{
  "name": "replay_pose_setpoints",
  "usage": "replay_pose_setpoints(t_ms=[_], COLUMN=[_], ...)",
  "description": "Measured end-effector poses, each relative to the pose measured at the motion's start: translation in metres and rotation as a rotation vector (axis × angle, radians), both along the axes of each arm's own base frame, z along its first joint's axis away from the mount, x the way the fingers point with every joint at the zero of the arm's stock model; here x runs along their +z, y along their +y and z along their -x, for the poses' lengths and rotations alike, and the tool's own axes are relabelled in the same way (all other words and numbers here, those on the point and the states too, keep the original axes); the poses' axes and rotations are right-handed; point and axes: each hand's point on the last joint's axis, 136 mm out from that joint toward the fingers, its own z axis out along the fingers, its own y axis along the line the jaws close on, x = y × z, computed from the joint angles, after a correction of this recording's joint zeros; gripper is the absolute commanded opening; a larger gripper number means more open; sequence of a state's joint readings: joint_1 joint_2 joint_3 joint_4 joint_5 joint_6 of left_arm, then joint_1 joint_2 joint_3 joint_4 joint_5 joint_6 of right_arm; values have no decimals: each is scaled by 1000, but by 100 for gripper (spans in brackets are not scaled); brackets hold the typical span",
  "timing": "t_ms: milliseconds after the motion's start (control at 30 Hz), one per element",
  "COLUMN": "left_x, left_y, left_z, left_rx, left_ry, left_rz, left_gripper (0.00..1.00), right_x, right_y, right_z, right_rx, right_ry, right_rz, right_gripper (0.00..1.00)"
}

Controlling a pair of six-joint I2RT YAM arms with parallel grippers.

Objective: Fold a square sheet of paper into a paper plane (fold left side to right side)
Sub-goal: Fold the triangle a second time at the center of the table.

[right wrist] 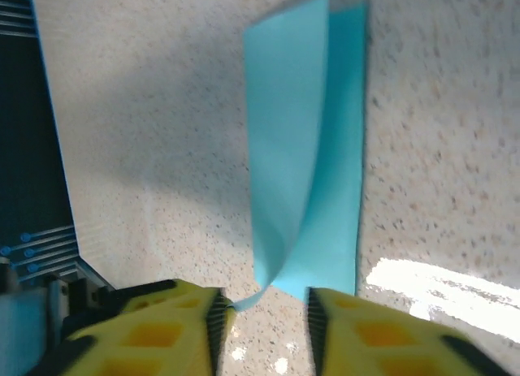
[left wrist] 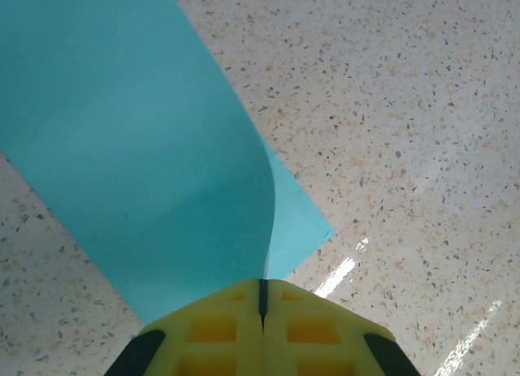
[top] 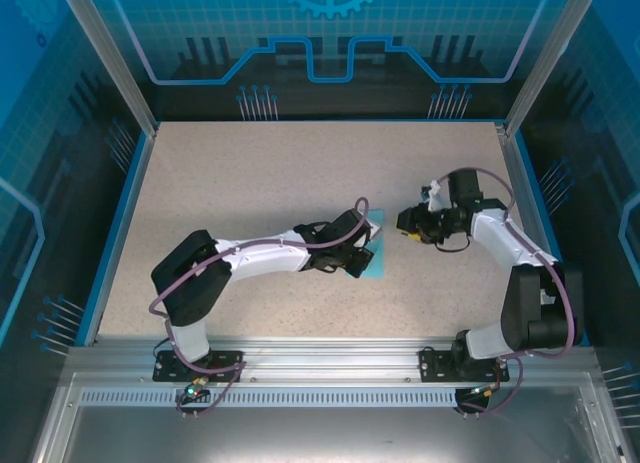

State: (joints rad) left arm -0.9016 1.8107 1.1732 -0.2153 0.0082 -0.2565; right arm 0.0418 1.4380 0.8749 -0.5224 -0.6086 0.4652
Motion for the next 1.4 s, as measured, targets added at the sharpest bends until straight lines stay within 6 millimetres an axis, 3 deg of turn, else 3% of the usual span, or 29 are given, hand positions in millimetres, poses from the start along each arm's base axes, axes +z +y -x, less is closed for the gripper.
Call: replay_pose_setpoints(t_ms=[100, 267, 400, 700, 1400], left_x=[0, 2, 2, 1, -24], left_y=[3, 8, 11, 14, 24], left_z=[-3, -9, -12, -14, -36], left_rx=[8, 21, 31, 37, 23], left_ry=[27, 61, 77, 86, 127], left_rz=[27, 62, 73, 73, -35], left_gripper=[0, 0, 0, 0, 0], right_x=[-28, -58, -70, -94, -98], right_y=[7, 32, 43, 43, 43], right_z=[24, 52, 58, 61, 61], right_rx=[23, 102, 148, 165, 208], right_ry=[78, 161, 174, 232, 260], right_rz=[3, 22, 55, 129, 179], right_gripper=[17, 16, 16, 16, 15])
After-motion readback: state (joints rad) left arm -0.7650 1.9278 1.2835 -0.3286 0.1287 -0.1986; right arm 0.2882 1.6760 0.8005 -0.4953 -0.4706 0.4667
